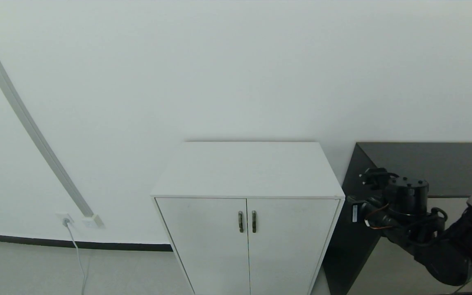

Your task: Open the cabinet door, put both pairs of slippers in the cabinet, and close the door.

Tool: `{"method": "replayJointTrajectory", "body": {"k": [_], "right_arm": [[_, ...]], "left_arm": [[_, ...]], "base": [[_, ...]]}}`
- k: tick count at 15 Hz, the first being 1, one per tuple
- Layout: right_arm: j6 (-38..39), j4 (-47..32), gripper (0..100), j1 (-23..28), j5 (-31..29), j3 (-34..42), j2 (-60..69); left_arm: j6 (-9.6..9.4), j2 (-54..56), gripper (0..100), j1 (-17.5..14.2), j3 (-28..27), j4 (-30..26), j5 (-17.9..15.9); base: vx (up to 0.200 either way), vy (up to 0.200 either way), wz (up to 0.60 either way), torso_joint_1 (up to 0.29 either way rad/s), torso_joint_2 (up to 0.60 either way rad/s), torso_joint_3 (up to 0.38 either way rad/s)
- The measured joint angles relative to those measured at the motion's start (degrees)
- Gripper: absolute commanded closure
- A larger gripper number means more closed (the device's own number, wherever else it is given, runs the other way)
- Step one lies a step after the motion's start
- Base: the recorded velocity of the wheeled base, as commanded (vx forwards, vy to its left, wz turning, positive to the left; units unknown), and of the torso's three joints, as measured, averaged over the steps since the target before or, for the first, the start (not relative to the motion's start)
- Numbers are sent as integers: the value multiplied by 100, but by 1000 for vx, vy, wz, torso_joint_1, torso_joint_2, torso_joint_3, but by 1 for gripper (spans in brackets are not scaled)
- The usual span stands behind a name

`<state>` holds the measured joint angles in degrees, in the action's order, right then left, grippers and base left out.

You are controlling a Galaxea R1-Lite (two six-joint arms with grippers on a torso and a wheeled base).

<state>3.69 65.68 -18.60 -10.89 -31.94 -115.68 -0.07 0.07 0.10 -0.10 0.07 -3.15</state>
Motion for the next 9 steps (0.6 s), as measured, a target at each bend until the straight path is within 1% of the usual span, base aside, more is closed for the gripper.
{"method": "replayJointTrajectory", "body": {"k": [9], "right_arm": [[-345, -29, 100, 1508, 13, 1447, 1530]], "left_arm": [[7, 0, 100, 0, 0, 0, -2]], "base": [[0, 0, 0, 0, 0, 0]]}}
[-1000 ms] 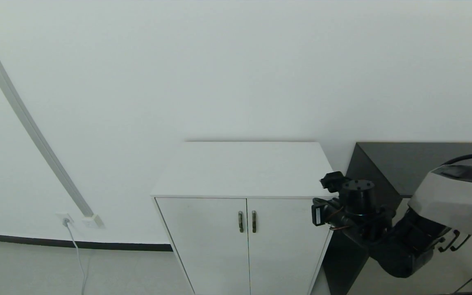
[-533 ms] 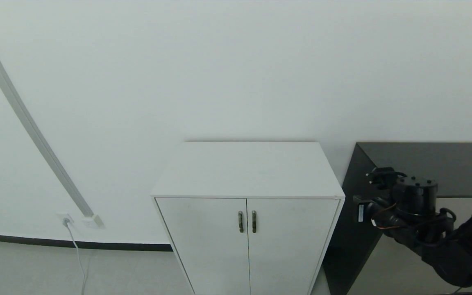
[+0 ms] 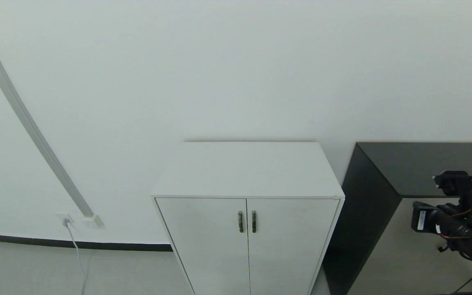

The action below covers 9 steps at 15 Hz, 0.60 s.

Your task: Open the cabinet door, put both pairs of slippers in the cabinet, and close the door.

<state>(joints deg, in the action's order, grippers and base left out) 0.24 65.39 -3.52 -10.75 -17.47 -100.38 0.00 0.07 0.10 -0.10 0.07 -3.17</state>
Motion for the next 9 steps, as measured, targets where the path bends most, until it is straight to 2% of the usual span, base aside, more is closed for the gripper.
{"method": "replayJointTrajectory", "body": {"k": [4, 9], "right_arm": [[-113, -15, 100, 427, 63, 628, 837], [-207, -525, 100, 539, 184, 1226, 2042]], "left_arm": [[0, 0, 100, 0, 0, 0, -2], [0, 0, 100, 0, 0, 0, -2]], "base": [[0, 0, 0, 0, 0, 0], [0, 0, 0, 0, 0, 0]]}}
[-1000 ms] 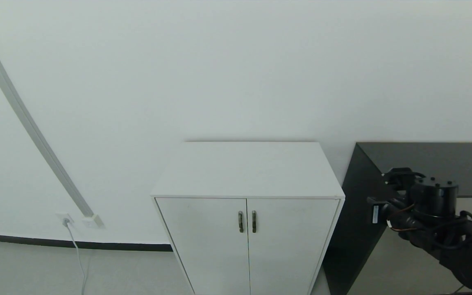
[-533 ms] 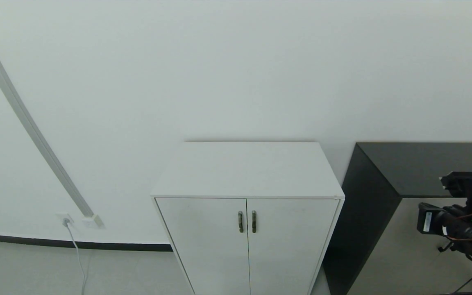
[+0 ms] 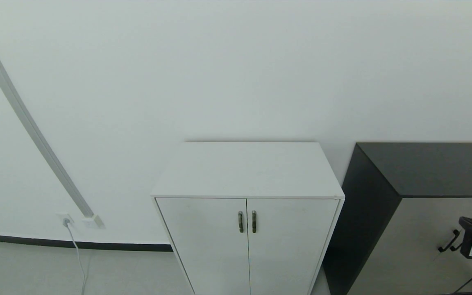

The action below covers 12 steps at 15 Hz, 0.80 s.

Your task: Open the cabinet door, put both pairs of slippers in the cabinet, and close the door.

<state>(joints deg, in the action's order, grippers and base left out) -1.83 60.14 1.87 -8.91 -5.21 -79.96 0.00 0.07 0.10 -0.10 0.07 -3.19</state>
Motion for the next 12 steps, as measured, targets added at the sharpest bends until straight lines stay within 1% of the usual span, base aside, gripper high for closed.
{"method": "replayJointTrajectory", "body": {"k": [2, 5, 9, 12], "right_arm": [[-6, -592, 100, 4, 89, 96, 568], [28, -1701, 100, 9, 300, 162, 1504], [49, -3569, 100, 4, 703, 166, 3046], [50, -4999, 100, -7, 1112, 182, 4030]], "left_arm": [[0, 0, 100, 0, 0, 0, 2], [0, 0, 100, 0, 0, 0, 2], [0, 0, 100, 0, 0, 0, 2], [0, 0, 100, 0, 0, 0, 2]], "base": [[0, 0, 0, 0, 0, 0], [0, 0, 0, 0, 0, 0], [0, 0, 0, 0, 0, 0], [0, 0, 0, 0, 0, 0]]}}
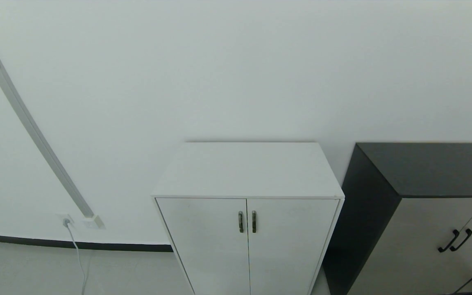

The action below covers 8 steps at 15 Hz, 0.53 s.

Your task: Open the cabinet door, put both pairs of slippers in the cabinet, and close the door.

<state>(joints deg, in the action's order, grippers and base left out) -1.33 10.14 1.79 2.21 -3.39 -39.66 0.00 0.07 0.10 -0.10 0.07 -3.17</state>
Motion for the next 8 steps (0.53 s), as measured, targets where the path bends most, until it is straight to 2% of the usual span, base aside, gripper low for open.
{"method": "replayJointTrajectory", "body": {"k": [2, 8], "right_arm": [[5, -533, 100, 0, 165, 80, 483], [7, -897, 100, -22, 195, 325, 1150]], "left_arm": [[0, 0, 100, 0, 0, 0, 0], [0, 0, 100, 0, 0, 0, 0]], "base": [[0, 0, 0, 0, 0, 0], [0, 0, 0, 0, 0, 0]]}}
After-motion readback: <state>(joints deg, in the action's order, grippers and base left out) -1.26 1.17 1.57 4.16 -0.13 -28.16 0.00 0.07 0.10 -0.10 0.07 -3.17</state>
